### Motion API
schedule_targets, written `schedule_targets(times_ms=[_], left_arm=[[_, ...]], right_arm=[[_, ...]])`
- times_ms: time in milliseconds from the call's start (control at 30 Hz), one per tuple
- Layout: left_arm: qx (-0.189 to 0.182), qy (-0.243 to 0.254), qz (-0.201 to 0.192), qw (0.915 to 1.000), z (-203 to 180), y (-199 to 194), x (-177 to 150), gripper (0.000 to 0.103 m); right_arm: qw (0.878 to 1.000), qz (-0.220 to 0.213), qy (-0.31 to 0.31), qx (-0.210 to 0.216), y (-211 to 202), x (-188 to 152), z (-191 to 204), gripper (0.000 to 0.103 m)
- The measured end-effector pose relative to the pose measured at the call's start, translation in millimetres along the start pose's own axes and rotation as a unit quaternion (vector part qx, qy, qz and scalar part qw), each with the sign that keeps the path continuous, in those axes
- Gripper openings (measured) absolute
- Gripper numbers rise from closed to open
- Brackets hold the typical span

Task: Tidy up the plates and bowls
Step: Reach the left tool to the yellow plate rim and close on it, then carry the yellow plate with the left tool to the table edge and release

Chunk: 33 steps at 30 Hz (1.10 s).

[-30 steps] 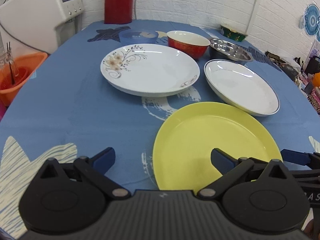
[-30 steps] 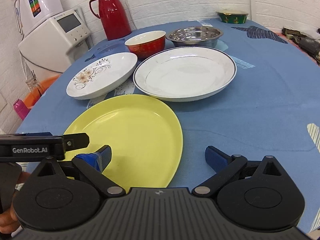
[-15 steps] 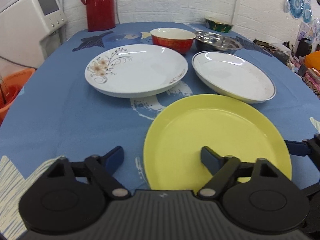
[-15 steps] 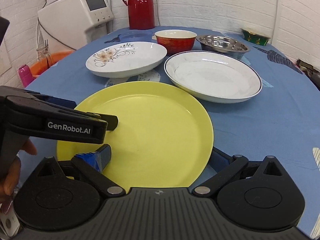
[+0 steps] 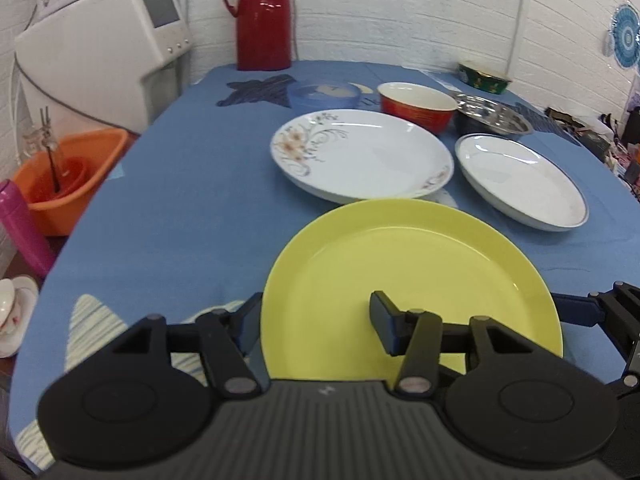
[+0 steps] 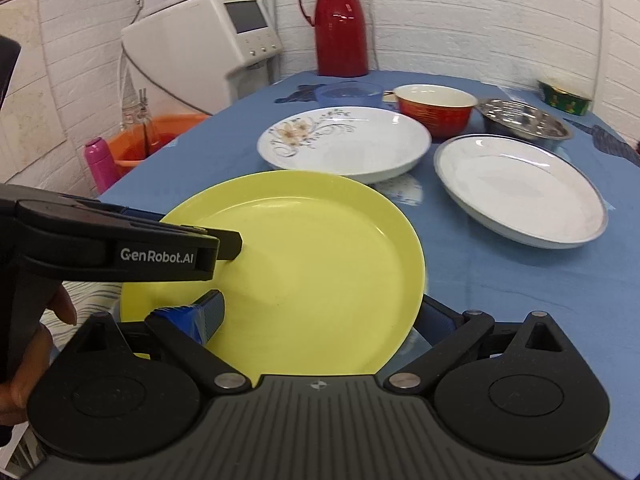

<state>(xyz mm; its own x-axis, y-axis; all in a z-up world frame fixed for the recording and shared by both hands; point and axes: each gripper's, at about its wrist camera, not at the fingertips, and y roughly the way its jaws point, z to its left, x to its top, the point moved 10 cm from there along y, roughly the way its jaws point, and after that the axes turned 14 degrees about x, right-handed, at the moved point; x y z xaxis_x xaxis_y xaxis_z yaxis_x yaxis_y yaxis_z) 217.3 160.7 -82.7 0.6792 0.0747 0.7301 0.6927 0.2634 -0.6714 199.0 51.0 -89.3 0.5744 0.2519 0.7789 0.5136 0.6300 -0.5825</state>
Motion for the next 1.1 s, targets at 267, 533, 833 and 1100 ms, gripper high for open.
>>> schedule_targets(times_ms=[267, 533, 833, 1100], left_arm=[[0.006, -0.02, 0.012, 0.9997, 24.3, 24.7, -1.9, 0.051], [-0.002, -0.021, 0.004, 0.9998, 17.4, 24.3, -1.9, 0.053], [0.016, -0.046, -0.02, 0.9986, 47.8, 25.9, 28.7, 0.076], [0.029, -0.061, -0.039, 0.9969, 65.0, 53.4, 99.5, 0.076]], right_arm=[[1.0, 0.021, -0.015, 0.005, 28.3, 3.9, 10.9, 0.088], [1.0, 0.025, -0.019, -0.002, 26.5, 1.3, 10.4, 0.088], [0.998, -0.054, 0.011, -0.019, -26.4, 53.4, -42.7, 0.087], [0.999, -0.033, -0.008, -0.027, 25.0, 124.6, -90.6, 0.087]])
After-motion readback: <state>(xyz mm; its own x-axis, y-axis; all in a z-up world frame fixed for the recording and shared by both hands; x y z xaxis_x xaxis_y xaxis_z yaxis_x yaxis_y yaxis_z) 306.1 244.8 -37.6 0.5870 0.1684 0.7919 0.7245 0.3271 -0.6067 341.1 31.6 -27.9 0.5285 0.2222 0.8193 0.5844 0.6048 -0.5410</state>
